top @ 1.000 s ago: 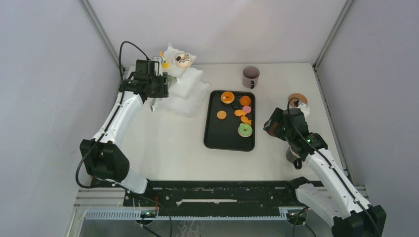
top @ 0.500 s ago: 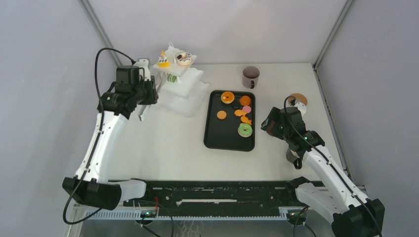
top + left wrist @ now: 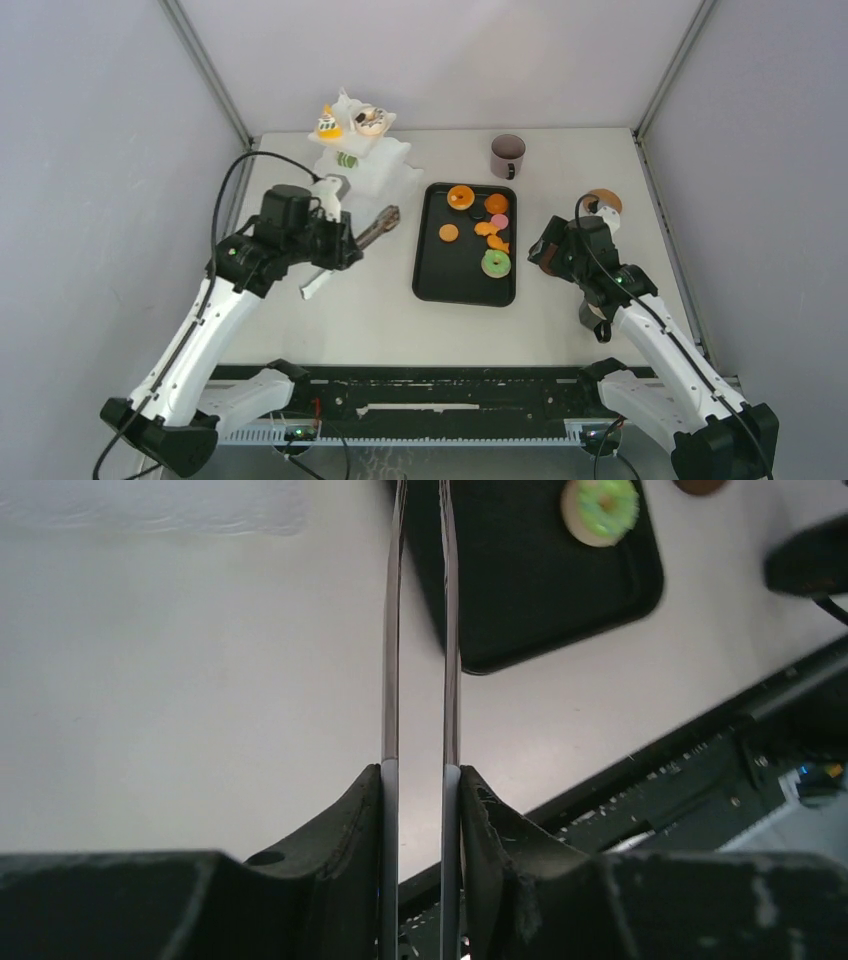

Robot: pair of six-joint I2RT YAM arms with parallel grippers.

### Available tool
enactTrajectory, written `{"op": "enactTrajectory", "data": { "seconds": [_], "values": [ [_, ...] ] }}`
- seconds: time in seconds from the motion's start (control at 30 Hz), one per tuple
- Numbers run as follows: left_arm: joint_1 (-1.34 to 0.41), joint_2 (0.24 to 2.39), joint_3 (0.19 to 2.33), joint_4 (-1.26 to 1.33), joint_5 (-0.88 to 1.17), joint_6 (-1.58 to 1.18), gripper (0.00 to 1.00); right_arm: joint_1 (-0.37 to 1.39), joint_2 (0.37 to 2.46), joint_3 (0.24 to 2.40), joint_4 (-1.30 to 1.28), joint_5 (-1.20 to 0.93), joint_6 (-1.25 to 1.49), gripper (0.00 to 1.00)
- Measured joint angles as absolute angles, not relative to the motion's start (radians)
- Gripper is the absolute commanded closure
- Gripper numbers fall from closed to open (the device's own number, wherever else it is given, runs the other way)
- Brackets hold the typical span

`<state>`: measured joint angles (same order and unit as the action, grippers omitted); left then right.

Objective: Serve the afternoon tea

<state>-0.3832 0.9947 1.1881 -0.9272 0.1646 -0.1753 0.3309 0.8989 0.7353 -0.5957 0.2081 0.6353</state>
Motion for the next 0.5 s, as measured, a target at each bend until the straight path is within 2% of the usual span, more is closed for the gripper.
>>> {"op": "enactTrajectory", "data": {
  "seconds": [0.23, 0.5],
  "values": [
    [-0.641, 1.132, 1.183, -0.781, 0.187, -0.266, 0.72, 0.331, 0.864, 0.735, -0.603, 0.219, 0.636, 0.02],
    [-0.719, 1.371, 1.182, -0.601, 0.211, -0.393, 0.65, 0.329, 0.828, 0.735, -0.624, 0.239, 0.636, 0.02]
  ]
}}
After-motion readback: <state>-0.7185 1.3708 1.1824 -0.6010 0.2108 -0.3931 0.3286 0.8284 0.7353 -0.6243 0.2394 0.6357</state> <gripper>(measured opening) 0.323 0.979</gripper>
